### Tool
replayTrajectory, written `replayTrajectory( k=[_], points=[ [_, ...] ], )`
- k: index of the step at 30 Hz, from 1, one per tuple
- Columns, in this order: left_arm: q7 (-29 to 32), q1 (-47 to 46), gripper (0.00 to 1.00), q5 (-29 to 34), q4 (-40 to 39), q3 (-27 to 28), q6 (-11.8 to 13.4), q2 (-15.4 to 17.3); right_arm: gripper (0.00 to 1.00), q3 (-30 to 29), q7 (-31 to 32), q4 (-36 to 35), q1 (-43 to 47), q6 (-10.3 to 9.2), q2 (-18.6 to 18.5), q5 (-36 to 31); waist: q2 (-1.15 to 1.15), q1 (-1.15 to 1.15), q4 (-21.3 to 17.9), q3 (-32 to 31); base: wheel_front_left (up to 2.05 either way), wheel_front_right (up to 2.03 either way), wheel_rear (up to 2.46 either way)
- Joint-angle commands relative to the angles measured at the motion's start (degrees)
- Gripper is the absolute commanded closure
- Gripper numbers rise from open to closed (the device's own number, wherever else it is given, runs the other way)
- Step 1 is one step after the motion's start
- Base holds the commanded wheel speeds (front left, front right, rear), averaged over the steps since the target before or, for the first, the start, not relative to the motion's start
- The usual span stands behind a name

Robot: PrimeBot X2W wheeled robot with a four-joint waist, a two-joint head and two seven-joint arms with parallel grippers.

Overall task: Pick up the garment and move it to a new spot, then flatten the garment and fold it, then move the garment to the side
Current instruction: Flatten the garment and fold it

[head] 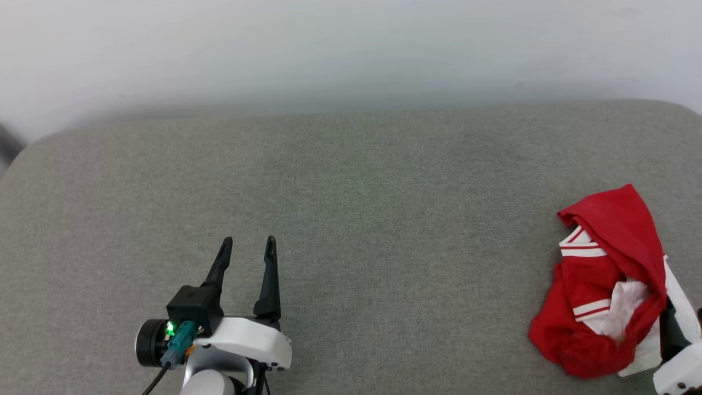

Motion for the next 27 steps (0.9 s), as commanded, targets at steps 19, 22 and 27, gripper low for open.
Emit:
replayTrajectory(
  k=[19, 22, 27],
  points=[
    [1.4, -1.1, 0.00, 0.2, -3.2, -1.1, 0.8, 0.7, 0.00, 12.1, 26.9, -12.4, -5.2, -0.02, -10.3, -4.3, 0.00, 0.00, 0.9, 3.3, 0.00, 0.00, 0.00],
    [1.2, -2.8, 0.00, 0.6, -3.1, -1.5, 0.6, 0.4, 0.00, 14.2, 30.9, -9.7, -7.6, -0.02, -12.4, -3.7, 0.00, 0.00, 1.7, 5.5, 0.00, 0.00, 0.00],
    [0.8, -4.8, 0.00, 1.1, -2.3, -2.2, 0.6, -0.4, 0.00, 15.9, 34.6, -3.2, -10.3, -0.03, -13.3, -2.2, 0.00, 0.00, 2.9, 7.8, 0.00, 0.00, 0.00]
  ],
)
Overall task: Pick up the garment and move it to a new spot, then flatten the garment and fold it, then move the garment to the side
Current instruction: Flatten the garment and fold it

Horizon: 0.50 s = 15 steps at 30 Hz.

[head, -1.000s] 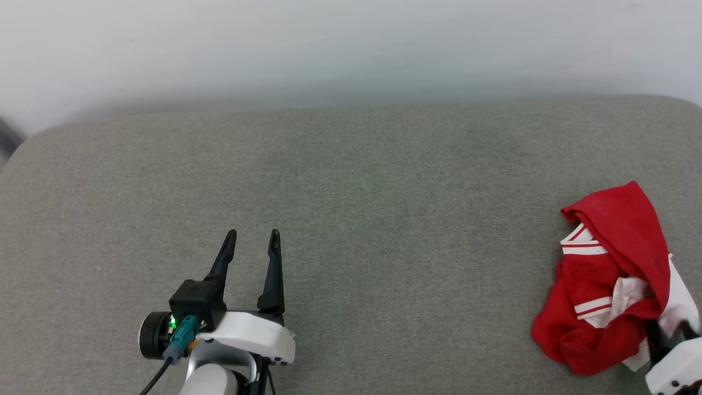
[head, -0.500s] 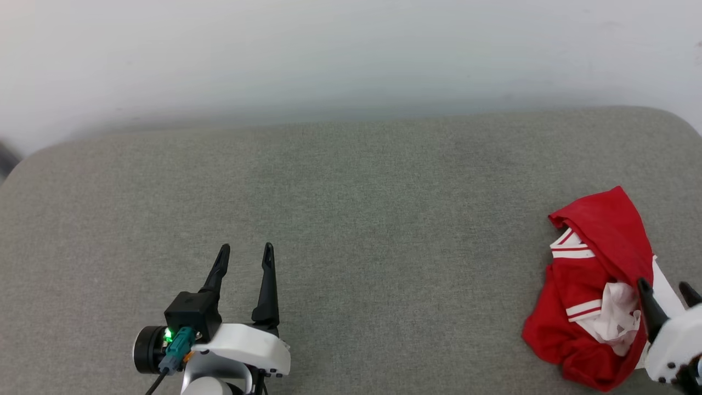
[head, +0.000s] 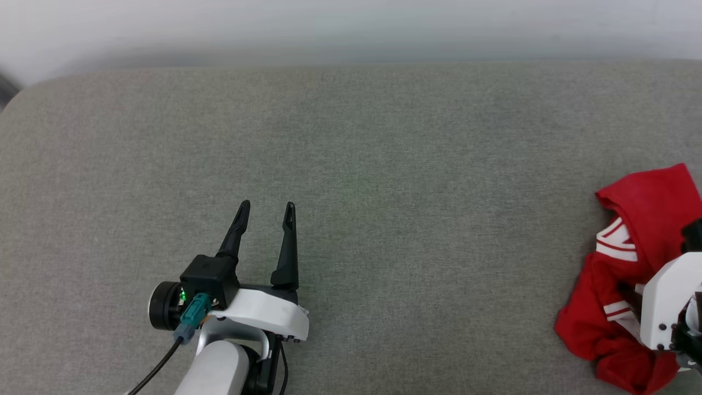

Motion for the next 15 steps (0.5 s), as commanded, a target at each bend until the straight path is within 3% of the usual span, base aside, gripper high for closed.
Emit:
replayTrajectory(
  k=[1, 2, 3, 10, 15],
  points=[
    [-0.4, -0.7, 0.00, 0.4, 0.4, -0.2, -0.2, -0.2, 0.00, 0.7, 0.3, 1.5, -0.9, -0.03, -0.3, 0.3, 0.00, 0.00, 0.9, 1.0, 0.00, 0.00, 0.00],
    [-0.4, -0.9, 0.00, 0.5, 0.6, -0.2, -0.3, -0.3, 0.61, 0.9, -0.1, 2.1, -1.3, -0.04, -0.2, 0.8, 0.00, 0.00, 1.0, 1.1, 0.00, 0.00, 0.00],
    [-0.5, -1.0, 0.00, 0.4, 0.9, -0.3, -0.4, -0.3, 1.00, 1.1, -0.5, 2.6, -1.7, -0.03, -0.1, 1.2, 0.00, 0.00, 1.0, 1.2, 0.00, 0.00, 0.00],
    [-0.9, -0.7, 0.00, 0.1, 2.3, -0.2, -0.5, -0.2, 1.00, 4.2, -7.1, 0.8, -4.7, -0.03, -0.4, 1.7, 0.00, 0.00, 0.6, -0.8, 0.00, 0.00, 0.00],
    [-0.9, 0.0, 0.00, -0.2, 3.1, -0.3, -0.9, 0.0, 1.00, 11.0, -11.3, -2.5, -7.5, -0.03, 2.2, 3.1, 0.00, 0.00, 0.5, -3.1, 0.00, 0.00, 0.00]
  ],
)
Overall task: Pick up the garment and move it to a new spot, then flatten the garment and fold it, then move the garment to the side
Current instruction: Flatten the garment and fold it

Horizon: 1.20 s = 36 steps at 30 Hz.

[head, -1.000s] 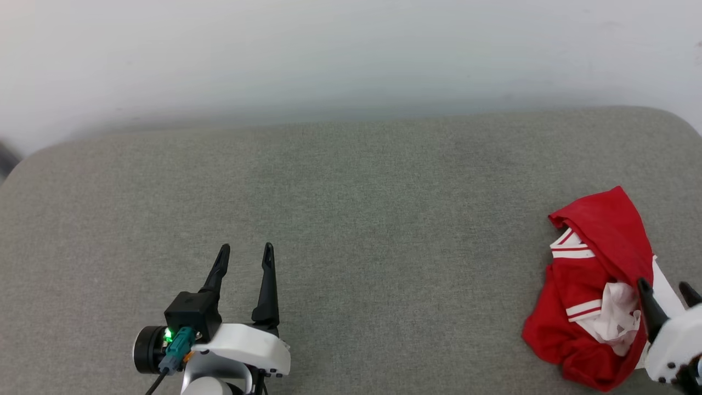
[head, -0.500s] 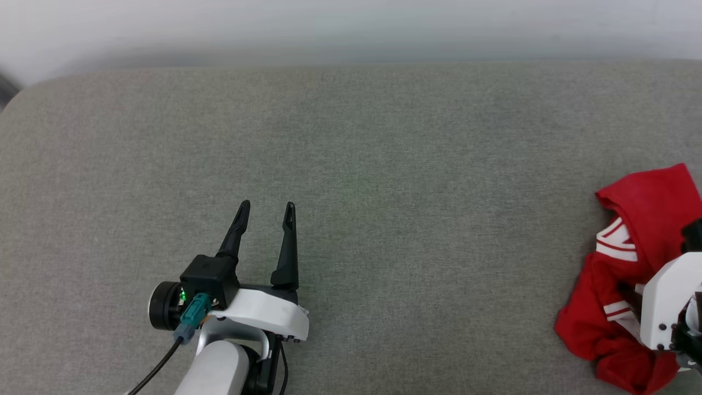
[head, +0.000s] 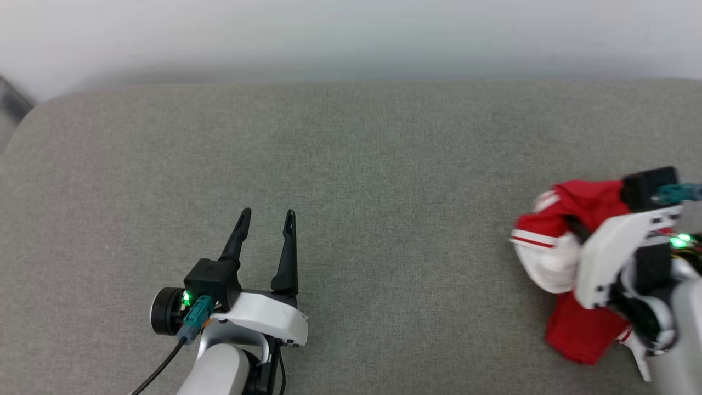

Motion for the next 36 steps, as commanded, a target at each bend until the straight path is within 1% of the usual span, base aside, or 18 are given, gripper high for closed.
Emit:
replayTrajectory(
  k=[1, 5, 9, 12, 15, 16, 17, 20, 24, 27, 28, 29, 32, 36],
  points=[
    [-0.2, 0.8, 0.00, -0.3, 0.3, -0.1, -0.2, 0.2, 1.00, 2.8, -1.1, -1.0, -1.3, -0.03, 1.7, 1.1, 0.00, 0.00, 0.1, -1.4, 0.00, 0.00, 0.00],
    [-0.2, 1.2, 0.00, -0.5, 0.2, -0.2, -0.1, 0.2, 1.00, 11.8, -3.6, -2.5, -2.8, -0.03, 4.1, 2.8, 0.00, 0.00, 0.3, -2.5, 0.00, 0.00, 0.00],
    [-0.1, 1.6, 0.00, -0.7, 0.1, -0.5, -0.1, 0.2, 1.00, 21.5, -5.3, -1.8, -1.6, -0.04, 6.7, 6.0, 0.00, 0.00, 0.8, -2.6, 0.00, 0.00, 0.00],
    [-0.1, 1.9, 0.00, -0.9, 0.3, -0.7, 0.0, 0.0, 1.00, 27.6, -6.5, 1.1, 1.5, -0.03, 8.1, 8.3, 0.00, 0.00, 1.4, -2.4, 0.00, 0.00, 0.00],
    [-0.1, 1.8, 0.00, -1.0, 0.5, -1.1, 0.0, -0.3, 1.00, 30.6, -9.0, 5.6, 3.7, -0.04, 9.2, 9.4, 0.00, 0.00, 2.0, -2.0, 0.00, 0.00, 0.00],
    [-0.2, 1.8, 0.00, -1.1, 0.6, -1.1, 0.0, -0.3, 0.64, 31.4, -9.9, 7.1, 4.3, -0.03, 9.4, 9.4, 0.00, 0.00, 2.1, -1.9, 0.00, 0.00, 0.00],
    [-0.2, 1.7, 0.00, -1.2, 0.7, -1.1, 0.1, -0.4, 0.00, 32.1, -11.3, 8.1, 4.5, -0.03, 9.6, 9.4, 0.00, 0.00, 2.2, -1.8, 0.00, 0.00, 0.00],
    [-0.2, 1.8, 0.00, -1.4, 0.9, -0.8, 0.1, -0.1, 0.00, 32.7, -16.9, 8.9, 4.1, -0.03, 9.5, 9.1, 0.00, 0.00, 2.0, -1.7, 0.00, 0.00, 0.00],
    [-0.3, 2.7, 0.00, -1.4, 1.4, -0.6, 0.3, 0.4, 0.00, 32.1, -25.3, 5.5, 4.3, -0.03, 8.2, 8.3, 0.00, 0.00, 1.6, -3.1, 0.00, 0.00, 0.00],
    [-0.3, 3.4, 0.00, -1.9, 1.8, -0.3, 0.5, 0.7, 0.00, 29.6, -30.5, 2.1, 5.7, -0.03, 7.2, 7.1, 0.00, 0.00, 1.0, -4.6, 0.00, 0.00, 0.00],
    [-0.2, 3.8, 0.00, -2.0, 1.9, -0.2, 0.6, 0.8, 0.00, 28.2, -31.7, 1.1, 6.2, -0.04, 6.9, 6.5, 0.00, 0.00, 0.9, -5.2, 0.00, 0.00, 0.00],
    [-0.2, 3.8, 0.00, -2.0, 1.9, -0.2, 0.6, 0.8, 0.00, 28.2, -31.7, 1.1, 6.2, -0.04, 6.9, 6.5, 0.00, 0.00, 0.9, -5.2, 0.00, 0.00, 0.00],
    [0.0, 4.7, 0.00, -2.4, 1.9, 0.1, 0.7, 1.3, 0.00, 21.7, -34.3, -1.1, 7.9, -0.04, 6.1, 1.8, 0.00, 0.00, 0.4, -6.9, 0.00, 0.00, 0.00],
    [0.3, 6.1, 0.00, -2.6, 1.3, 0.0, 1.2, 1.8, 0.00, 11.3, -35.2, -3.2, 11.6, -0.03, 7.1, -3.1, 0.00, 0.00, -0.1, -8.7, 0.00, 0.00, 0.00]
  ],
)
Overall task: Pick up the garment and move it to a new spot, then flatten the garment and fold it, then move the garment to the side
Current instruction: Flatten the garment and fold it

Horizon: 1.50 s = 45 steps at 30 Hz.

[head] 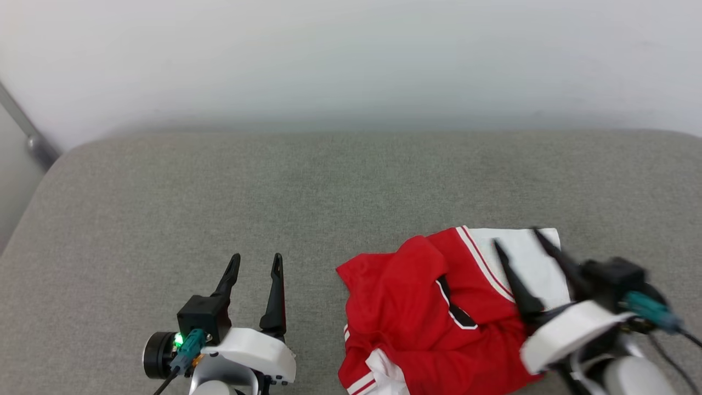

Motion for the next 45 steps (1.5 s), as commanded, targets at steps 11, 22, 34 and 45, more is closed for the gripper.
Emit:
replayTrajectory(
  k=[11, 22, 34, 45],
  points=[
    [1.5, 3.1, 0.00, -0.6, -2.3, 0.3, 1.3, 1.9, 0.00, -16.1, 0.6, -8.5, 10.3, -0.02, 2.5, -5.8, 0.00, 0.00, -2.0, -2.6, 0.00, 0.00, 0.00],
    [4.2, 2.6, 0.00, -1.1, -3.4, -0.2, 1.8, 2.5, 0.00, -14.9, 3.5, -13.1, 15.0, -0.02, 5.4, -5.5, 0.00, 0.00, -3.3, -3.0, 0.00, 0.00, 0.00],
    [27.2, -15.2, 0.00, -3.4, 6.5, -7.6, -8.3, 4.1, 0.00, -13.6, 5.3, -15.0, 11.9, -0.02, 5.5, -5.2, 0.00, 0.00, -6.0, 3.1, 0.00, 0.00, 0.00],
    [47.3, -25.5, 0.00, -6.0, 19.3, -13.3, -15.0, 6.7, 0.00, -11.7, 3.6, -12.3, 8.7, -0.02, 5.6, -3.8, 0.00, 0.00, -10.3, 9.1, 0.00, 0.00, 0.00]
  ],
)
